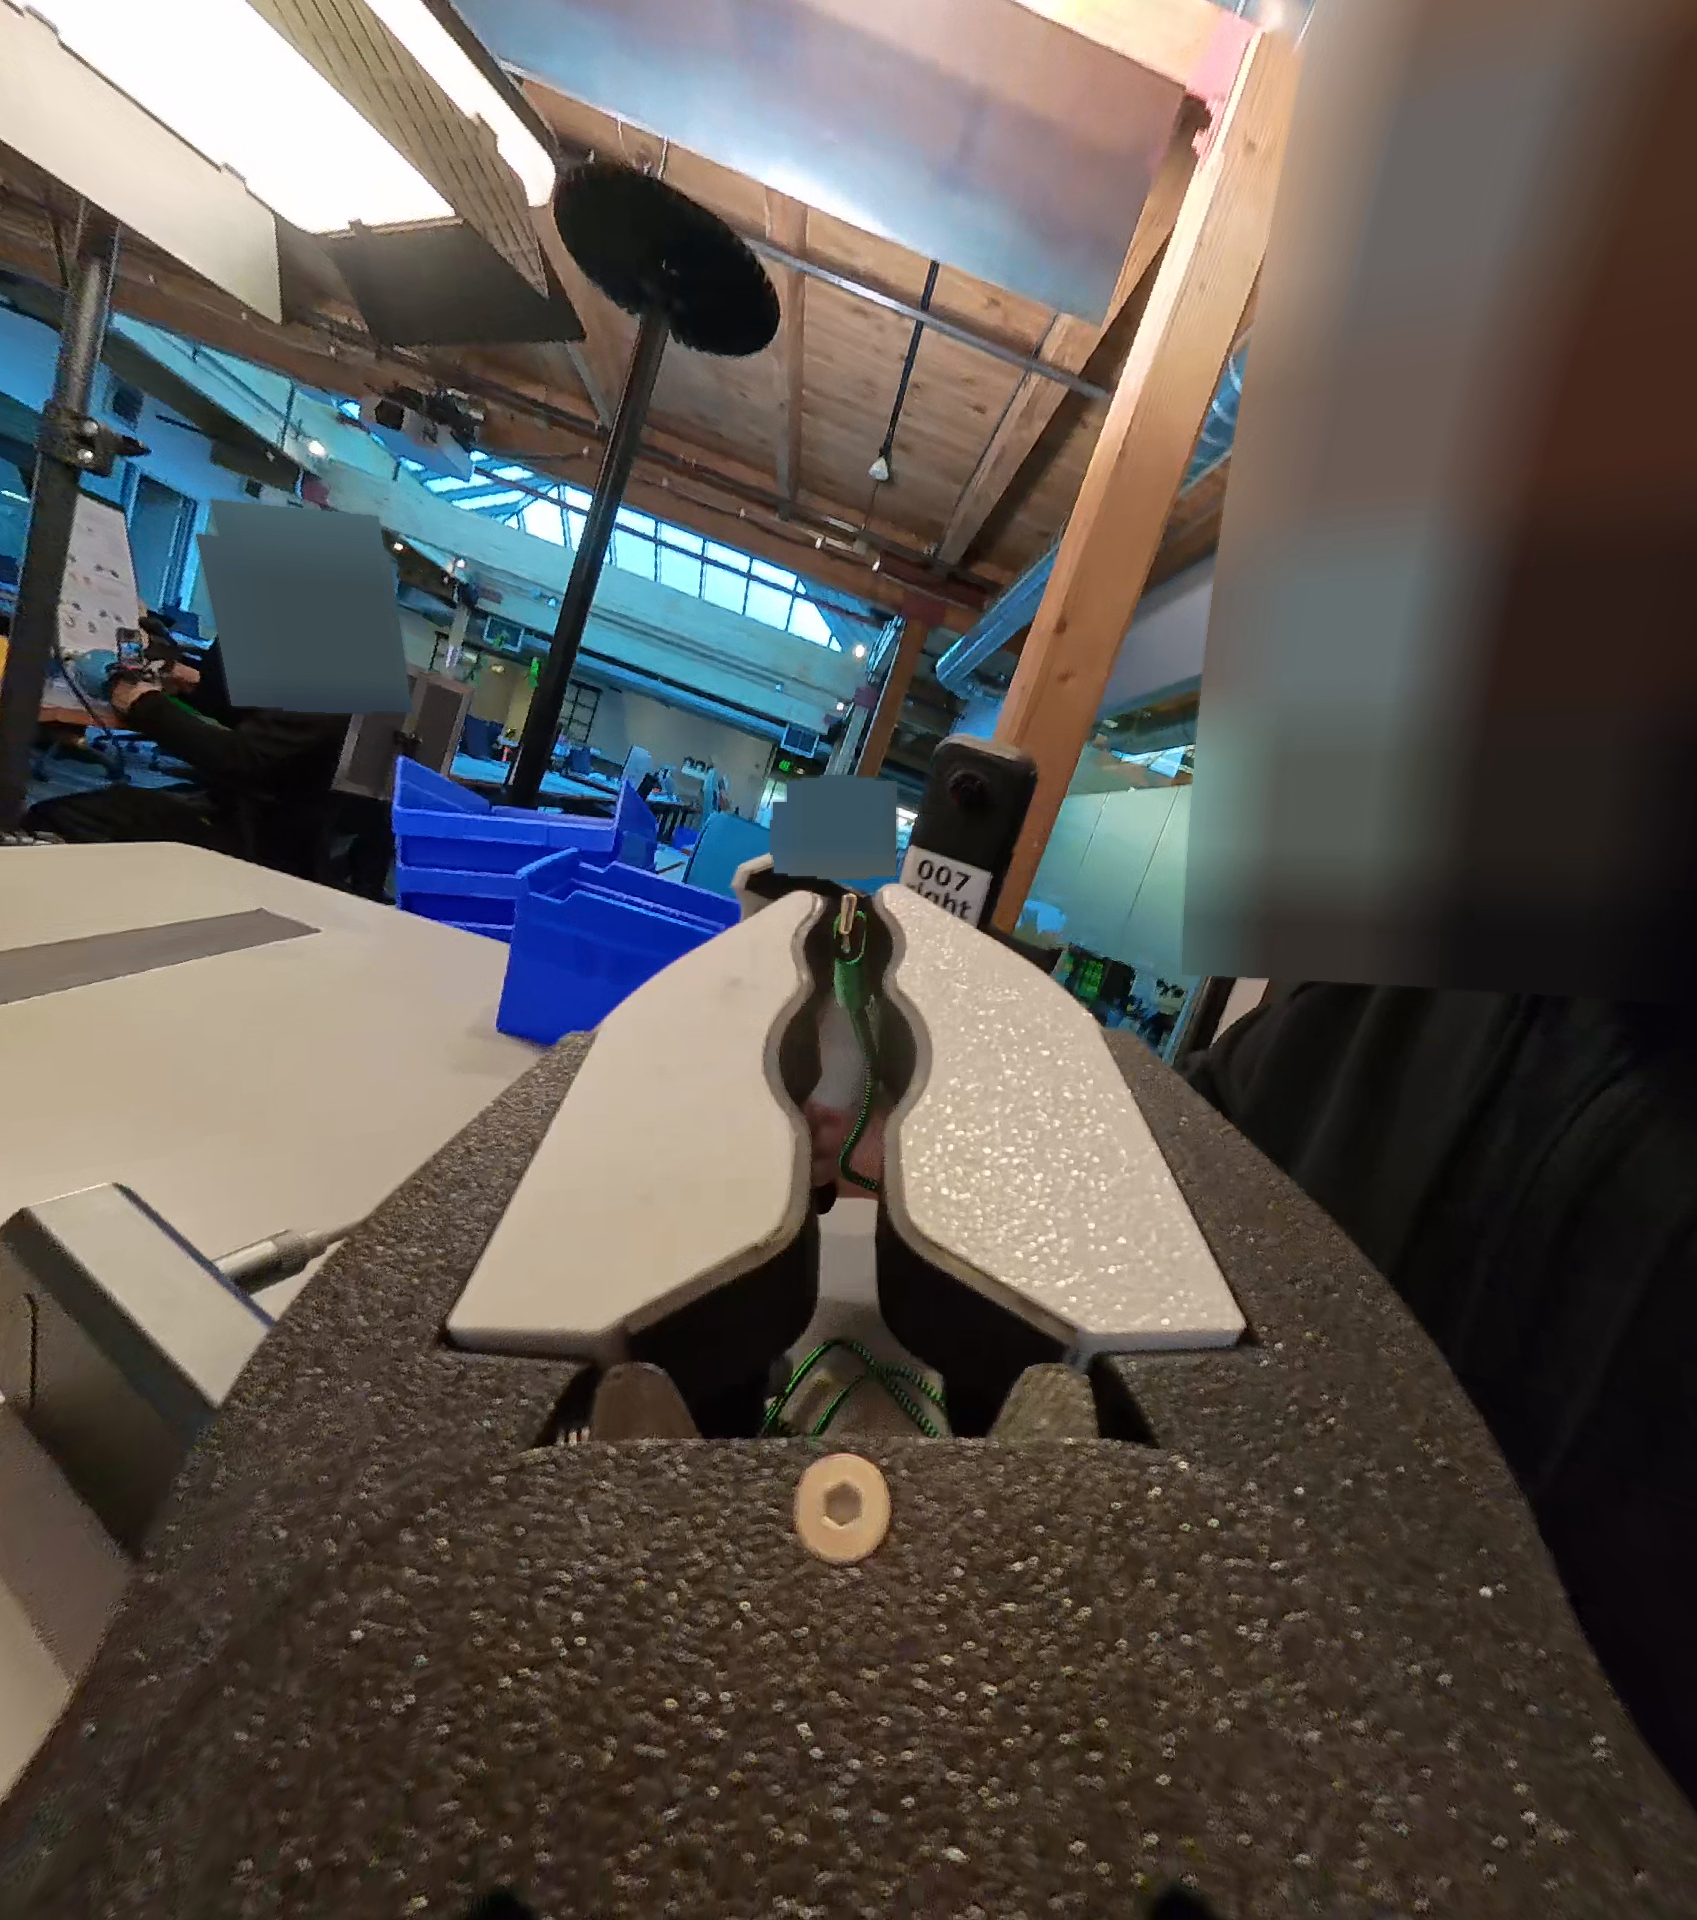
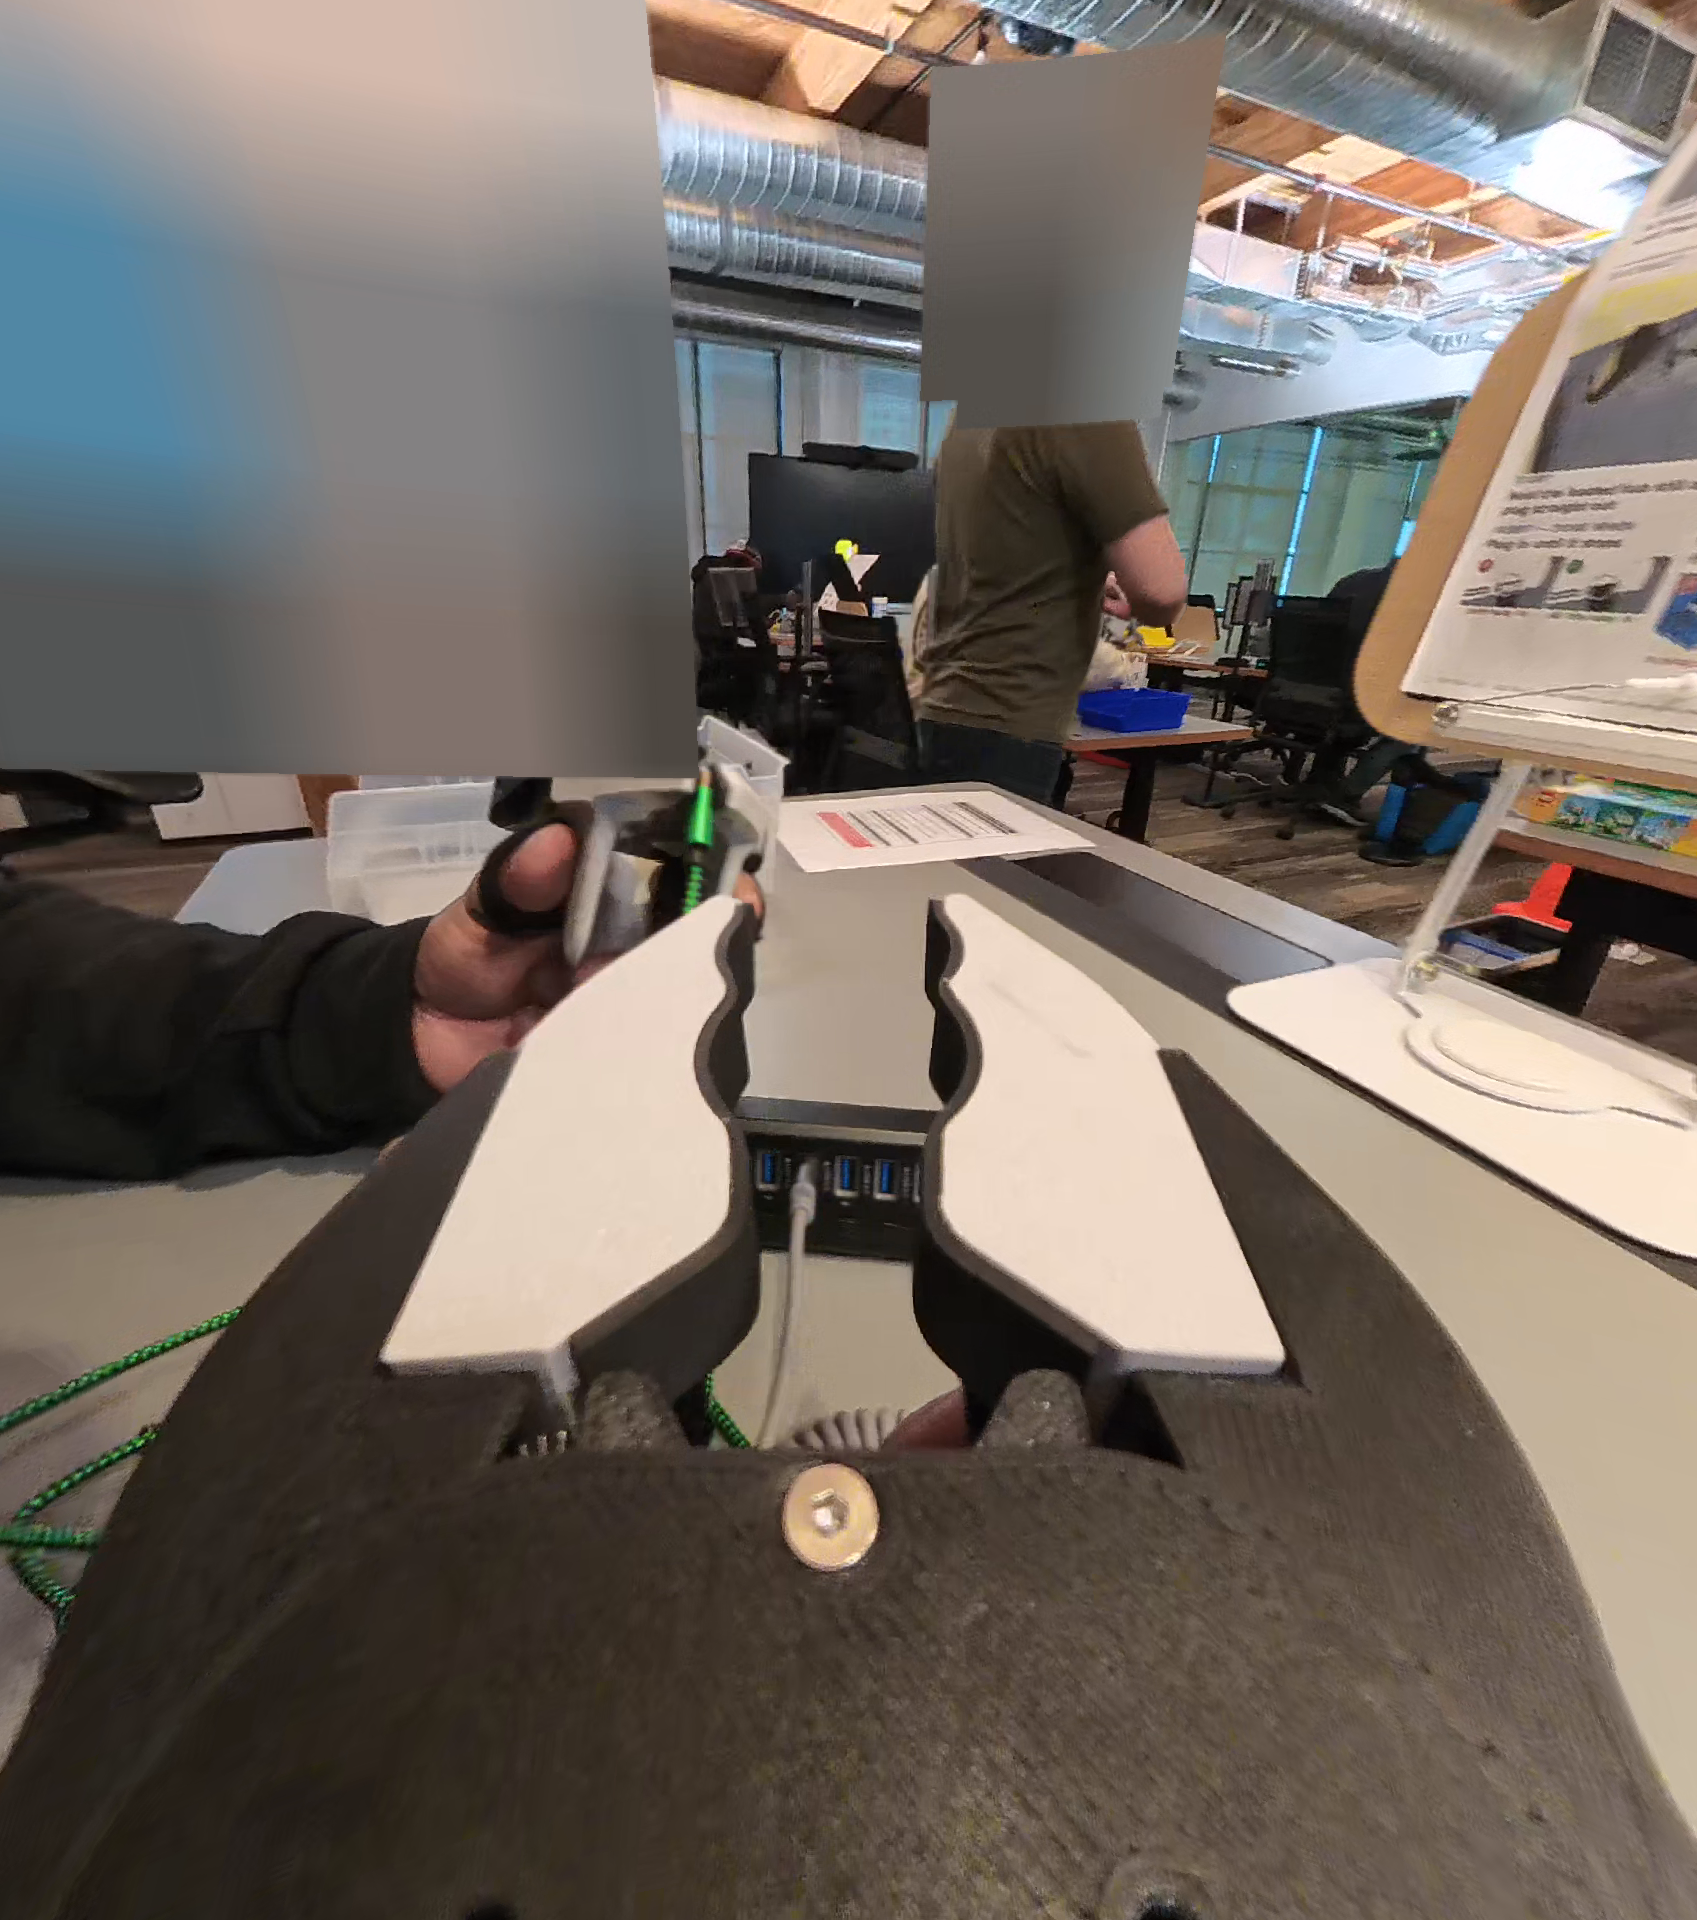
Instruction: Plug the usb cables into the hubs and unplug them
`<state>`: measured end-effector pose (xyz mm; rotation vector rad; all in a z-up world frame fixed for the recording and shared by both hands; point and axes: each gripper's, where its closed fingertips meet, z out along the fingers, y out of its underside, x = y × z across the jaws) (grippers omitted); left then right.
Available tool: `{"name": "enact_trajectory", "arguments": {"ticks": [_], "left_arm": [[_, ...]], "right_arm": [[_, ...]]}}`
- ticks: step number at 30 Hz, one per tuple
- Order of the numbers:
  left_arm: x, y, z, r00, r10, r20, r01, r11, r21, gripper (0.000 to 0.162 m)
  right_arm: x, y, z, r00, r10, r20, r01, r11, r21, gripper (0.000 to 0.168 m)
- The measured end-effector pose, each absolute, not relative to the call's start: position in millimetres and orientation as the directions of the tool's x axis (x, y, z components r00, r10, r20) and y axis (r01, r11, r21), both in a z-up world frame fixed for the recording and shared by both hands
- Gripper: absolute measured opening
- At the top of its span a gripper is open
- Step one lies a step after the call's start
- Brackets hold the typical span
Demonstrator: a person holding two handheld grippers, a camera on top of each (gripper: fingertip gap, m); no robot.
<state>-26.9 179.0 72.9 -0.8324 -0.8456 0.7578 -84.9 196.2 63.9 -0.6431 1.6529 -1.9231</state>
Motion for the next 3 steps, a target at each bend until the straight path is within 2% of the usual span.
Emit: {"name": "enact_trajectory", "arguments": {"ticks": [3], "left_arm": [[-18.9,181.7,82.6,0.535,0.777,0.331,-0.275,0.531,-0.802,0.005]], "right_arm": [[-88.3,194.7,58.5,-0.724,-0.689,-0.034,0.113,-0.07,-0.991,0.035]]}}
